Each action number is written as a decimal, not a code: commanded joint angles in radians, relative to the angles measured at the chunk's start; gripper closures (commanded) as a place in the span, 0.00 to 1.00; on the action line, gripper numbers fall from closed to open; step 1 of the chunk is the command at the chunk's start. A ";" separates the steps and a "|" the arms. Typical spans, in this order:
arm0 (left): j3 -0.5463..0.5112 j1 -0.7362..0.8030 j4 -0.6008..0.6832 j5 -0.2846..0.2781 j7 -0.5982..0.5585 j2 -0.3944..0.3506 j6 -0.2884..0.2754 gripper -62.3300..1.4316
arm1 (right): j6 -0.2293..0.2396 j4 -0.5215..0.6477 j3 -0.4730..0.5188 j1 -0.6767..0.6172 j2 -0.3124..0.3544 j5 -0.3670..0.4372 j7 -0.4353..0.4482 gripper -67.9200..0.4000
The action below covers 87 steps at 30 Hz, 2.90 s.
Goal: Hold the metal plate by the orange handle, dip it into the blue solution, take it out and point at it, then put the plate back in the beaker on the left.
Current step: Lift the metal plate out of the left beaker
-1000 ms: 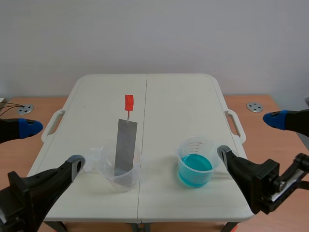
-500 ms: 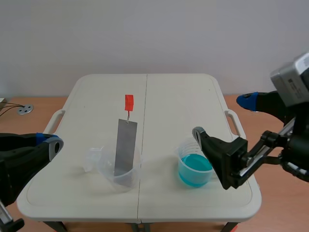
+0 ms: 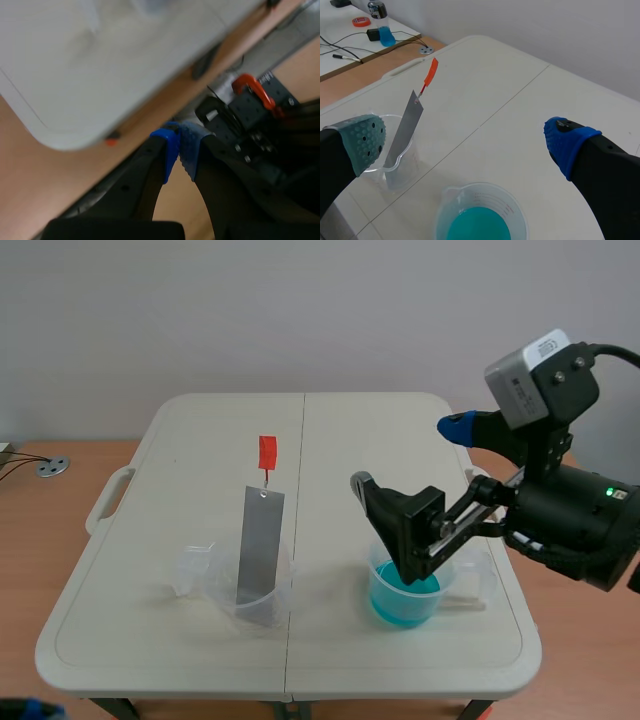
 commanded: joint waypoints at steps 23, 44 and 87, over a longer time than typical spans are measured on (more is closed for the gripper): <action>0.147 -0.011 -0.484 -0.010 -0.105 0.008 -0.005 0.95 | 0.067 -0.408 -0.237 0.397 -0.168 0.030 0.018 0.02; 0.156 -0.032 -0.517 -0.014 -0.101 0.008 -0.006 0.95 | 0.173 -0.609 -0.345 0.562 -0.281 0.139 0.009 0.02; 0.156 -0.032 -0.517 -0.014 -0.101 0.008 -0.006 0.95 | 0.267 -0.678 -0.346 0.606 -0.326 0.254 -0.049 0.85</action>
